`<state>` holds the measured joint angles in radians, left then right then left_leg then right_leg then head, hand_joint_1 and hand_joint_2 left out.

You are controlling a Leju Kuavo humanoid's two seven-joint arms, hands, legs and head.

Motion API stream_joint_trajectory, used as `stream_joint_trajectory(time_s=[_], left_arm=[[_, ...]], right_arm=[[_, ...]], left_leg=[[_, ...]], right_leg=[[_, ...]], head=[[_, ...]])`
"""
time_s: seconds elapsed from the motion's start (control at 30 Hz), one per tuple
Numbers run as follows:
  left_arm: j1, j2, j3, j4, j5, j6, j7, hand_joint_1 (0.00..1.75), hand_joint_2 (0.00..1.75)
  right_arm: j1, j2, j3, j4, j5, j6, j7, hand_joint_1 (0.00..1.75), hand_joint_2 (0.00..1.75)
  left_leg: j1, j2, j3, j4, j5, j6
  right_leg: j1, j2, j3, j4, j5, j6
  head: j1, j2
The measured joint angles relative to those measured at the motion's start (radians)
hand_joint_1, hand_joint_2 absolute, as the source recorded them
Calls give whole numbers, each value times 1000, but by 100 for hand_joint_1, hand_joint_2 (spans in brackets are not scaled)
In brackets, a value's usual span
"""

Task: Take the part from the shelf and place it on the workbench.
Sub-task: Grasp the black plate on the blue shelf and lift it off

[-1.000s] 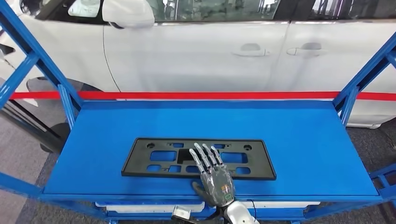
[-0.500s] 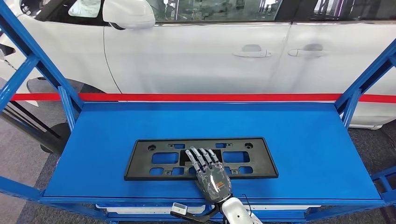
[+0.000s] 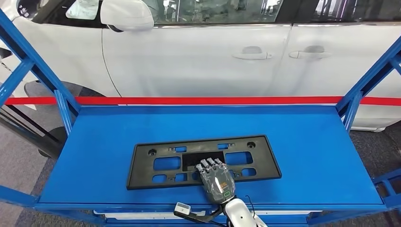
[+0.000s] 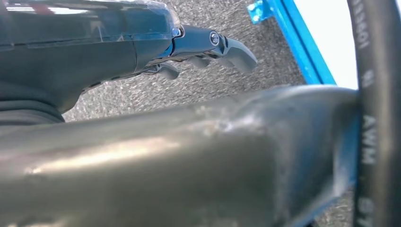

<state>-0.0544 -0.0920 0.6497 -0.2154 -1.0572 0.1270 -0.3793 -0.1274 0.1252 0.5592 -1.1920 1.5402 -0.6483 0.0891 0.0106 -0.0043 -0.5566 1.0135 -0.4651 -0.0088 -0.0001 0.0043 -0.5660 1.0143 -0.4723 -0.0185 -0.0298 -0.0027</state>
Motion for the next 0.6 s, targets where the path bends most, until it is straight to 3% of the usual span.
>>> stream_joint_trajectory(time_s=[0.07, 0.13, 0.23, 0.27, 0.3, 0.33, 0.4, 0.43, 0.5, 0.6], left_arm=[[0, 0, 0, 0, -3, 0, 0, 0, 0], [-1, 0, 0, 0, -9, 0, -1, 0, 0], [-2, 0, 1, 0, -13, 0, -1, 0, 0], [-2, 0, 1, 0, -14, -1, -1, 0, 0], [-2, 0, 1, 0, -14, -1, -1, 0, 0], [-2, 0, 1, 0, -15, -2, -1, 0, 0], [-2, 0, 2, 0, -16, -2, -1, 0, 0], [-2, 0, 2, 0, -17, -2, -1, 0, 0], [-3, 0, 2, 0, -19, -2, -1, 0, 0], [-3, 0, 4, 0, -23, -2, -1, 0, 0]], right_arm=[[0, -1, 0, 1, -3, 2, 2, 92, 175], [-2, -1, 0, 1, -8, 3, 4, 93, 175], [-1, -4, 0, 4, -15, 5, 4, 118, 175], [0, -4, 0, 6, -16, 7, 4, 127, 175], [1, -5, 0, 8, -17, 8, 4, 130, 175], [2, -6, 0, 9, -18, 10, 4, 109, 175], [1, -7, 0, 11, -21, 12, 3, 41, 175], [0, -7, 0, 12, -23, 12, 3, 9, 175], [-2, -7, 0, 12, -25, 10, 3, 0, 175], [-2, -6, 1, 11, -30, -1, 3, 0, 175]], left_leg=[[1, 0, 1, -5, 6, 11], [5, 2, 4, -14, 12, 25], [6, 4, 4, -17, 14, 34], [6, 4, 4, -17, 13, 34], [6, 4, 5, -16, 12, 34], [6, 4, 6, -15, 11, 33], [5, 2, 9, -11, 5, 28], [4, 1, 9, -7, 1, 23], [1, 1, 7, -2, -4, 11], [4, 1, 7, 3, -13, -8]], right_leg=[[-2, 0, 0, 1, -1, 11], [-3, 0, -16, 38, -29, 22], [-7, -1, -102, 215, -117, 32], [-8, -1, -127, 261, -128, 34], [-10, -1, -137, 275, -121, 36], [-12, -1, -127, 249, -94, 36], [-14, -3, -69, 124, -25, 33], [-13, -3, -43, 66, -4, 29], [-9, -3, -21, 14, 3, 21], [-9, -2, -15, 5, 5, 3]], head=[[0, 0], [0, 0], [0, 0], [0, 0], [0, 0], [0, 0], [0, 0], [0, 0], [0, 0], [0, 0]])
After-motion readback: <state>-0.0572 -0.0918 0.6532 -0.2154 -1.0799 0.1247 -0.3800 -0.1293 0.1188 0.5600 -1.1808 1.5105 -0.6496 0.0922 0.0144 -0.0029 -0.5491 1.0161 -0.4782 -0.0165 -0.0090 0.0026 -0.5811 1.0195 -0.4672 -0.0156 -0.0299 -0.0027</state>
